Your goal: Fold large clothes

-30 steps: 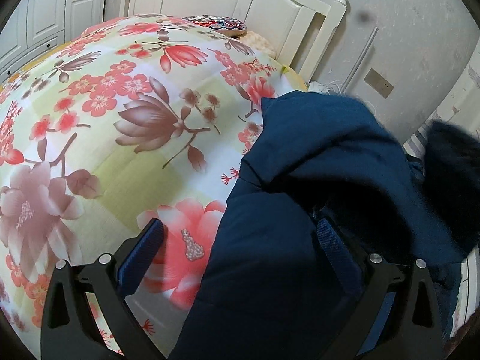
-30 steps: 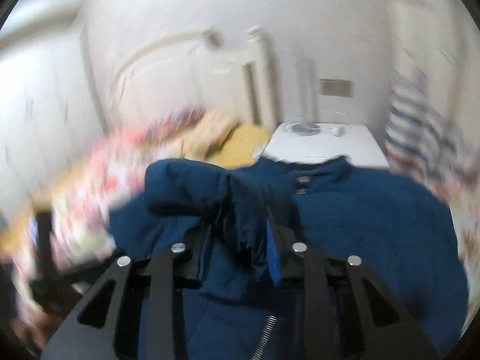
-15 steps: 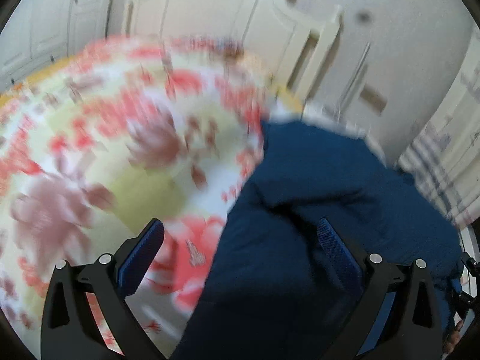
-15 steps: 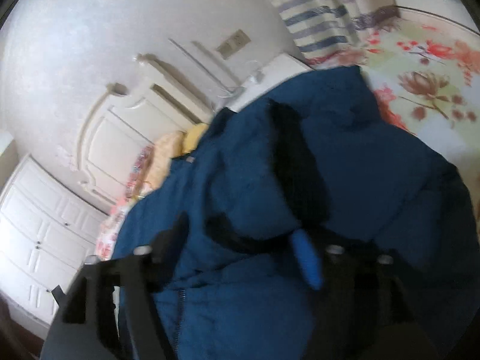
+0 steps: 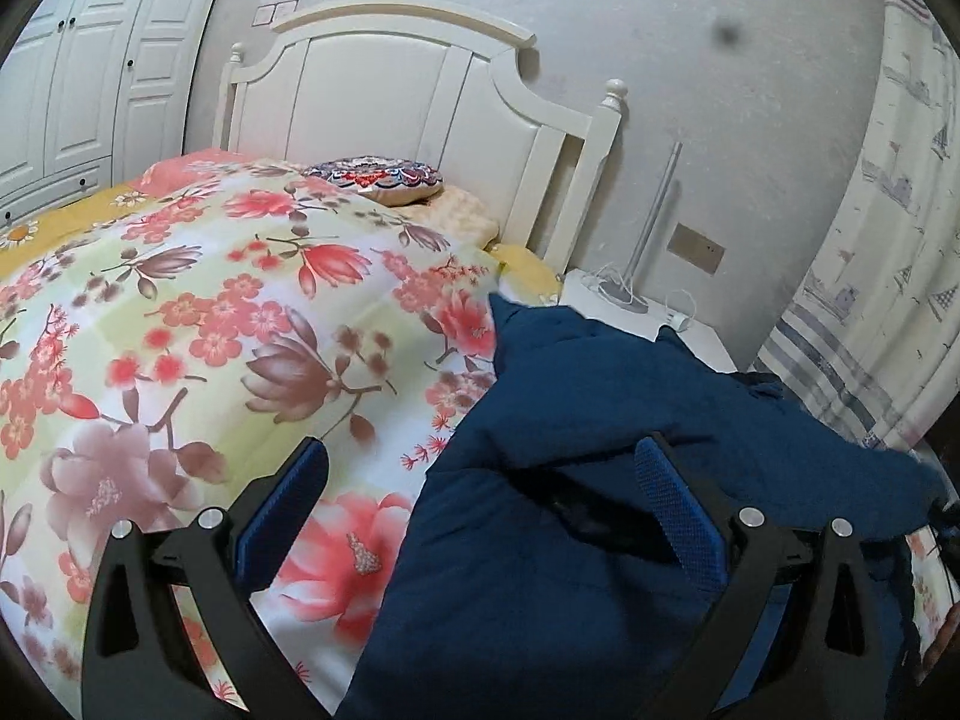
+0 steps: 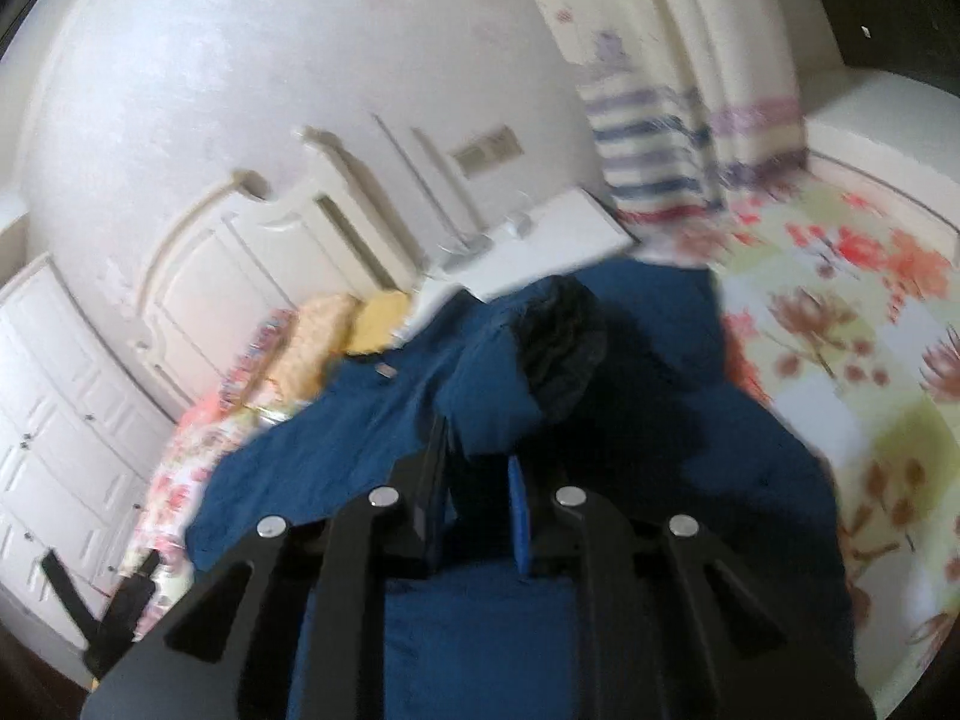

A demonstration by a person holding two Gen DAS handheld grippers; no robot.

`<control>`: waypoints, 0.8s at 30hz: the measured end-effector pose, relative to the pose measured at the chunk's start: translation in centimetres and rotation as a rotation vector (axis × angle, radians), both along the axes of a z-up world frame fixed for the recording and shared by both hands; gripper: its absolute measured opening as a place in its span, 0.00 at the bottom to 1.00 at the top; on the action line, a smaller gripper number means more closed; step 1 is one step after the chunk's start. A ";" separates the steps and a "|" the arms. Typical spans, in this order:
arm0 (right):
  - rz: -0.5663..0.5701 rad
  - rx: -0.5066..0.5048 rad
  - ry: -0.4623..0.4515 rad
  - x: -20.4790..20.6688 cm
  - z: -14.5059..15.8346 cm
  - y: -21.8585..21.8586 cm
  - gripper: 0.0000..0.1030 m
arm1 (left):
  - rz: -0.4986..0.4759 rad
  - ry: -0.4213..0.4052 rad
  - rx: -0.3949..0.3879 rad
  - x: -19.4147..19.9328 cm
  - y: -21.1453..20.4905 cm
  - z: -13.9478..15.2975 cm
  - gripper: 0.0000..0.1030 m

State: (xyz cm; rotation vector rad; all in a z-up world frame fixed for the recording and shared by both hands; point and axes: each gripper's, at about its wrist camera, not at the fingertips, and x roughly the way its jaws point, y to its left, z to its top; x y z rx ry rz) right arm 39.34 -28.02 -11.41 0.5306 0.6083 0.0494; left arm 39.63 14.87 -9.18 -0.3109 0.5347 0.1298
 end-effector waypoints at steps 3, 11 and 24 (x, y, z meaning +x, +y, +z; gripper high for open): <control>-0.017 0.038 0.146 0.5 -3.8 -0.5 0.19 | -0.001 -0.003 0.009 -0.2 -0.2 0.0 0.95; -0.224 -0.235 -0.039 -3.2 3.4 1.1 0.62 | 0.034 0.003 -0.002 -0.3 0.3 -0.1 0.95; 0.095 -0.550 0.149 4.0 -2.8 8.5 0.85 | -0.144 -0.008 0.143 1.7 -6.5 6.0 0.95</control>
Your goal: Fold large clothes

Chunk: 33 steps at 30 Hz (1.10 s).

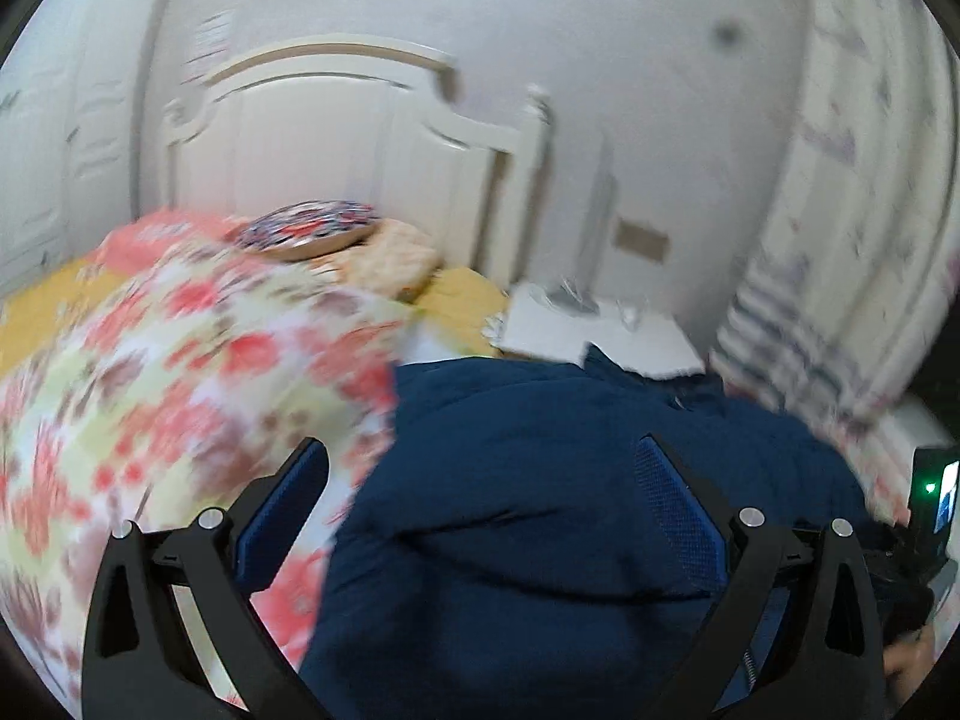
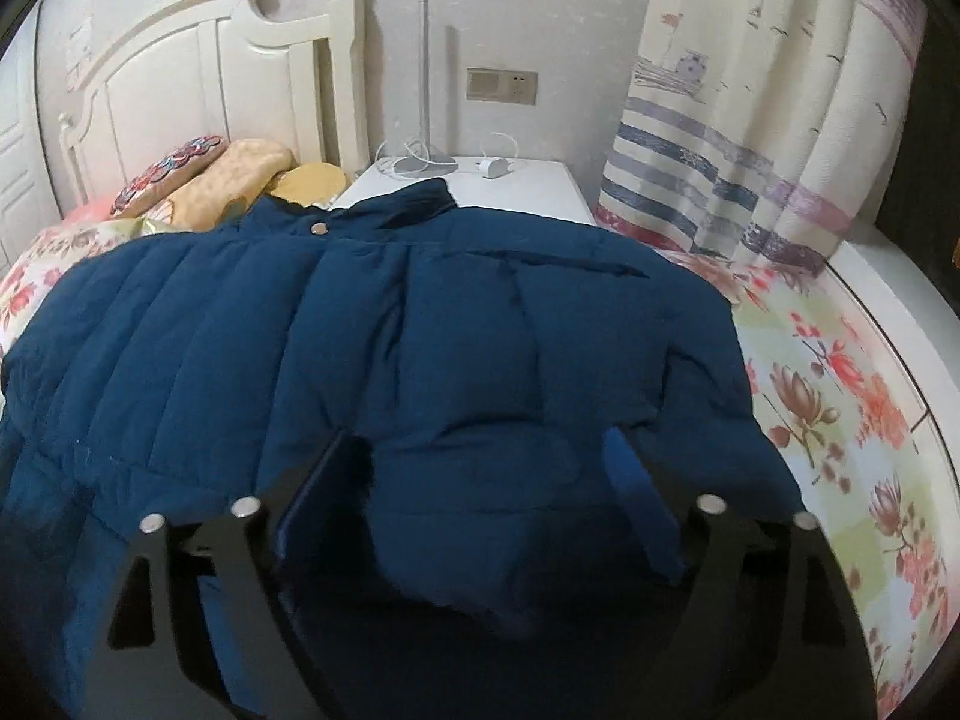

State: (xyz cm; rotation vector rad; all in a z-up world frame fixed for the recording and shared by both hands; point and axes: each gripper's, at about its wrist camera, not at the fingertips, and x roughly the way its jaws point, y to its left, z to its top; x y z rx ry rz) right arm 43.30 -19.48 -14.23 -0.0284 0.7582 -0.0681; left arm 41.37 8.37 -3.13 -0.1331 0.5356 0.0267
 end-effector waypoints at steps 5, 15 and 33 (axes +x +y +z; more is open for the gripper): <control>0.015 0.018 0.001 0.1 0.1 -0.4 0.89 | -0.078 0.220 0.198 8.7 -7.2 -2.4 0.95; 0.043 0.085 -0.013 0.0 0.2 -1.2 0.93 | -0.068 0.242 0.235 11.3 -8.0 -4.7 0.96; 0.091 0.117 -0.014 -0.1 0.2 -1.2 0.97 | 0.016 0.347 0.064 17.1 -2.1 -8.3 0.96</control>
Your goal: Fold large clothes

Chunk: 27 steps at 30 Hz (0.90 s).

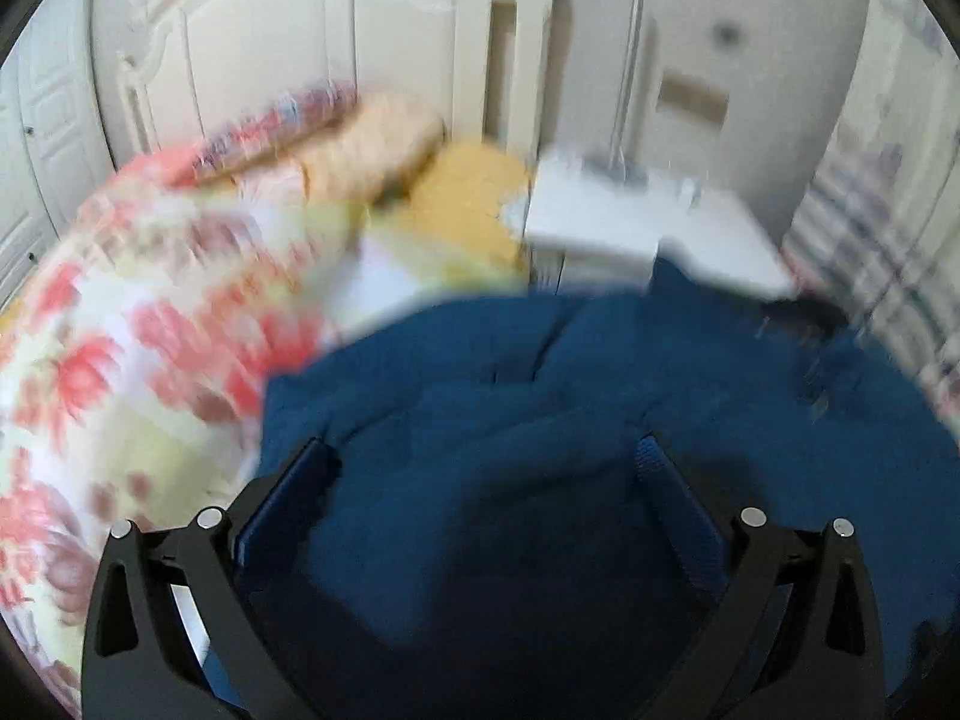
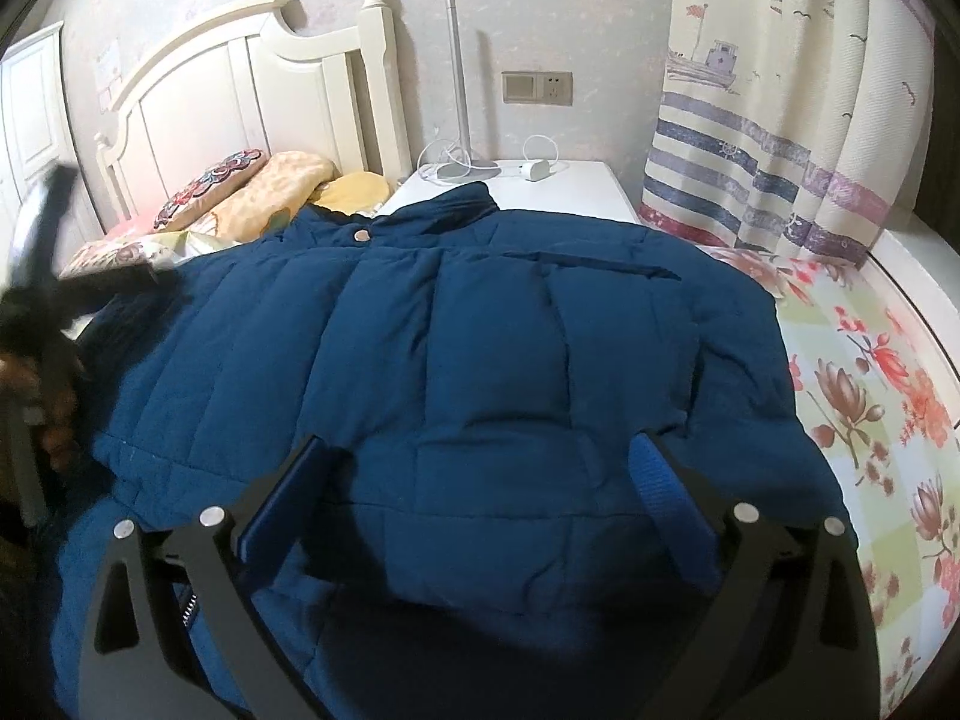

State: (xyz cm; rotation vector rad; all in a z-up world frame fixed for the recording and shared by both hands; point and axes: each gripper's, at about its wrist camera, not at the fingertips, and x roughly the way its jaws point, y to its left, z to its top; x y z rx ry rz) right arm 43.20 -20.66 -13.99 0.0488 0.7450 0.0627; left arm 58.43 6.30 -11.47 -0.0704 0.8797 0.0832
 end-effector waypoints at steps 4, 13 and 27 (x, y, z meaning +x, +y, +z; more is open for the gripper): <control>0.004 -0.001 0.000 0.0 0.0 0.0 0.97 | 0.004 -0.011 0.046 -0.5 -0.5 0.2 0.96; 0.001 0.007 0.003 0.1 -0.2 0.0 0.98 | -0.243 -0.021 0.210 -9.3 -7.7 1.1 0.96; 0.047 0.047 0.057 -5.6 1.8 2.6 0.98 | -0.285 -0.050 0.187 -21.0 -6.3 2.8 0.96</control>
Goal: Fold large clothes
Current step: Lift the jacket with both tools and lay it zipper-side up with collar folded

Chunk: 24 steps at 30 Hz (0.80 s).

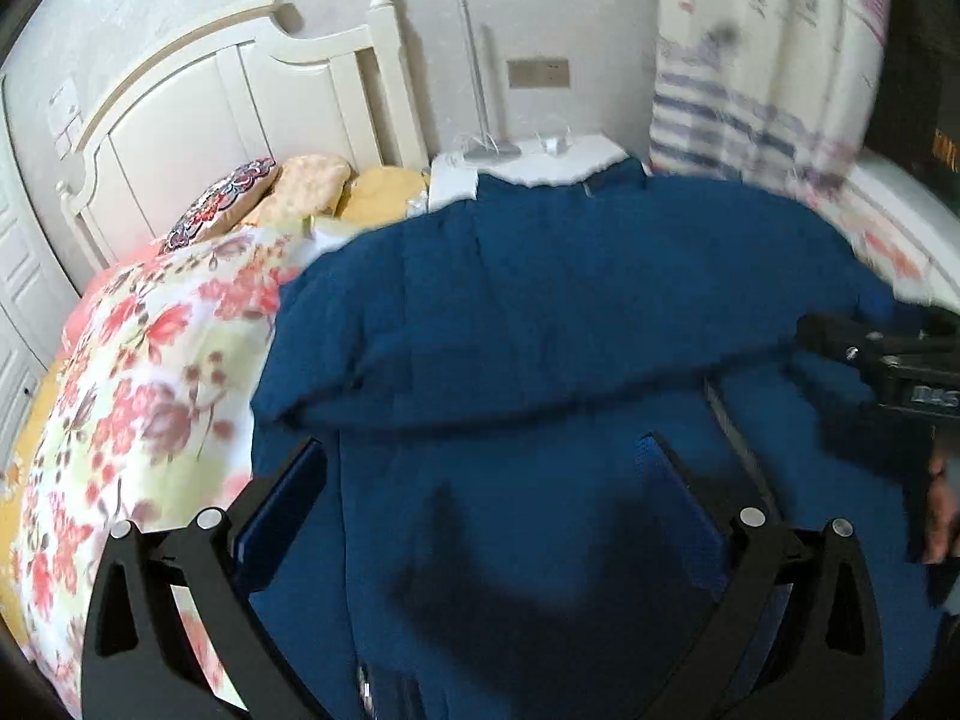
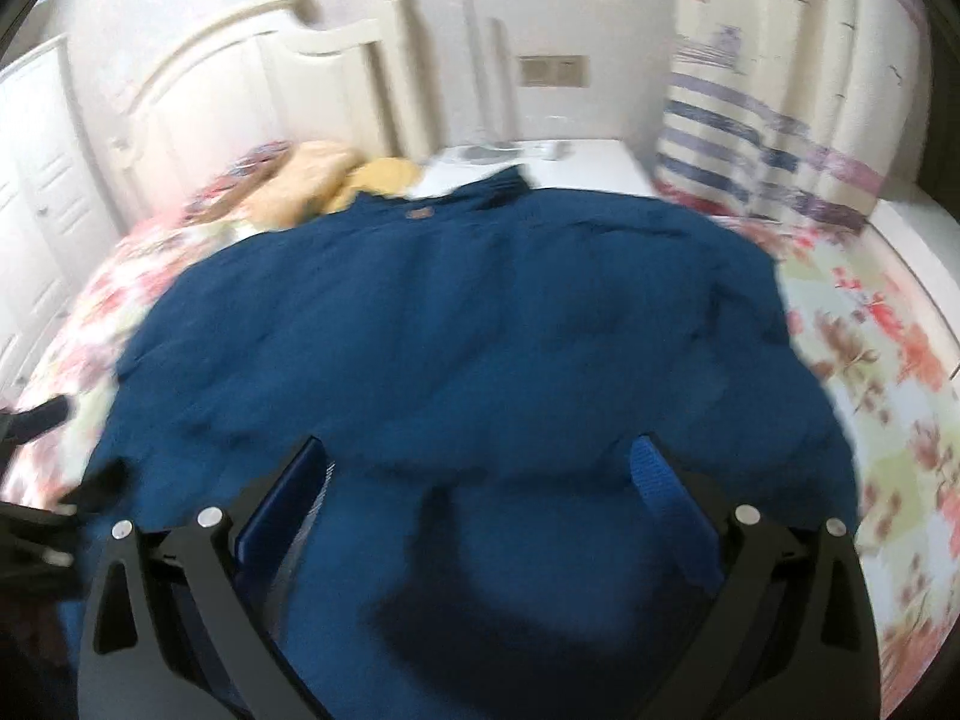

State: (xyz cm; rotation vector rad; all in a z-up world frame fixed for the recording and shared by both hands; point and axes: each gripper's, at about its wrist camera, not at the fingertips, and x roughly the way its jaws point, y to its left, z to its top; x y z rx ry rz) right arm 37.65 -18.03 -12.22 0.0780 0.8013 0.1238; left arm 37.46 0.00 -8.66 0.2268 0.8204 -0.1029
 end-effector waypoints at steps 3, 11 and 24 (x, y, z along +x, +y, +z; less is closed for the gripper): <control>0.095 -0.145 0.088 -1.6 -2.2 3.3 0.98 | 0.028 0.101 0.046 0.2 0.4 -3.4 0.96; 0.059 -0.188 0.141 -5.0 -1.5 1.6 0.98 | 0.098 0.098 0.009 -3.3 3.9 -3.2 0.96; 0.206 -0.159 0.106 -16.5 -2.6 0.0 0.98 | 0.012 0.026 -0.146 -13.1 5.4 -0.6 0.96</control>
